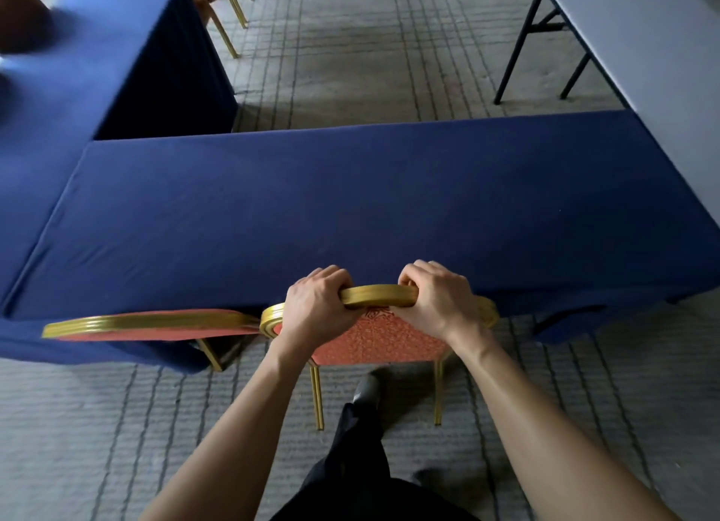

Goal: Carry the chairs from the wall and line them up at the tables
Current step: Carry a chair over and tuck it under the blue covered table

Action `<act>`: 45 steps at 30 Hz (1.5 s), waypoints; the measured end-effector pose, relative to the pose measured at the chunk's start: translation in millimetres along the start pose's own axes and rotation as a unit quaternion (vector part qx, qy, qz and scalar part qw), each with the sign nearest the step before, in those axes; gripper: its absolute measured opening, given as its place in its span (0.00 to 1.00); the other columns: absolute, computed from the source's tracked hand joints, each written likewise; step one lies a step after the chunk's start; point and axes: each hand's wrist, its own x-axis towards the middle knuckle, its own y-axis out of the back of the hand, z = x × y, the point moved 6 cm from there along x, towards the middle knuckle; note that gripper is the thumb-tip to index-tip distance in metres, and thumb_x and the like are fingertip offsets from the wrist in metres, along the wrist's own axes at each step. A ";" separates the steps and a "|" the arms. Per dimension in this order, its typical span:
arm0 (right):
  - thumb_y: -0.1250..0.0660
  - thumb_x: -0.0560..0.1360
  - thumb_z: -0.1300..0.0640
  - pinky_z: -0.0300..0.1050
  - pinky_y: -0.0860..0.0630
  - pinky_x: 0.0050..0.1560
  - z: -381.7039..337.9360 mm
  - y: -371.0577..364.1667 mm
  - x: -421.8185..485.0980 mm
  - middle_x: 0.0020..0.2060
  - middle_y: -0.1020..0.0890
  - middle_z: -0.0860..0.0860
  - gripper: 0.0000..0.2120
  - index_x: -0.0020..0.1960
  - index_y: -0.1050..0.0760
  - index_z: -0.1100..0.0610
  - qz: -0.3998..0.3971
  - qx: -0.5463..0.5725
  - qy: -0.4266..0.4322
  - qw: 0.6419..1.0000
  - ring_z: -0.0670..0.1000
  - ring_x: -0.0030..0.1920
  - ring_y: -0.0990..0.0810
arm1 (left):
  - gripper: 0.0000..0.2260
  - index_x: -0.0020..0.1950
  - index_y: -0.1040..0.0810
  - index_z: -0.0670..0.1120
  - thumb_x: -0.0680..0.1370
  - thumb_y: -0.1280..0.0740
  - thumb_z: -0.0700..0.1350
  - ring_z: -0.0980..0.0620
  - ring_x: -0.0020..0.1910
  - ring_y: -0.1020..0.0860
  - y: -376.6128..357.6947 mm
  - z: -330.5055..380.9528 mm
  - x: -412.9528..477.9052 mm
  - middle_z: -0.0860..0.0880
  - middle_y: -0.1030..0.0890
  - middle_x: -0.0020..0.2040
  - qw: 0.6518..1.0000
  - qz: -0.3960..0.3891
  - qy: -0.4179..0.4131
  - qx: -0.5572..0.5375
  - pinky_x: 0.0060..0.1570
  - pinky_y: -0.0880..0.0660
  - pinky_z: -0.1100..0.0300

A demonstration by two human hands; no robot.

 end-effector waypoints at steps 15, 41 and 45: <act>0.29 0.75 0.39 0.45 0.24 0.55 -31.5 -59.5 -205.8 0.55 0.17 0.41 0.19 0.65 0.23 0.38 -0.193 -0.003 -0.007 0.981 0.46 0.55 0.20 | 0.20 0.65 0.27 0.72 0.73 0.35 0.71 0.54 0.56 0.18 -56.3 27.9 -206.2 0.62 0.17 0.56 0.967 -0.248 0.059 0.022 0.54 0.24 0.53; 0.35 0.81 0.57 0.50 0.20 0.57 -85.8 -59.2 -371.6 0.51 0.14 0.52 0.08 0.52 0.17 0.56 0.033 0.476 -0.400 0.783 0.54 0.55 0.17 | 0.10 0.59 0.20 0.40 0.82 0.33 0.44 0.45 0.54 0.19 -61.2 43.9 -376.9 0.45 0.17 0.53 0.607 0.017 0.492 -0.624 0.52 0.22 0.54; 0.37 0.83 0.50 0.58 0.23 0.65 -84.4 -86.6 -371.6 0.57 0.16 0.60 0.18 0.63 0.25 0.63 0.017 0.623 -0.489 0.610 0.59 0.61 0.18 | 0.16 0.66 0.33 0.43 0.84 0.36 0.51 0.36 0.69 0.26 -76.7 56.8 -369.1 0.40 0.25 0.64 0.424 -0.051 0.525 -0.736 0.68 0.27 0.43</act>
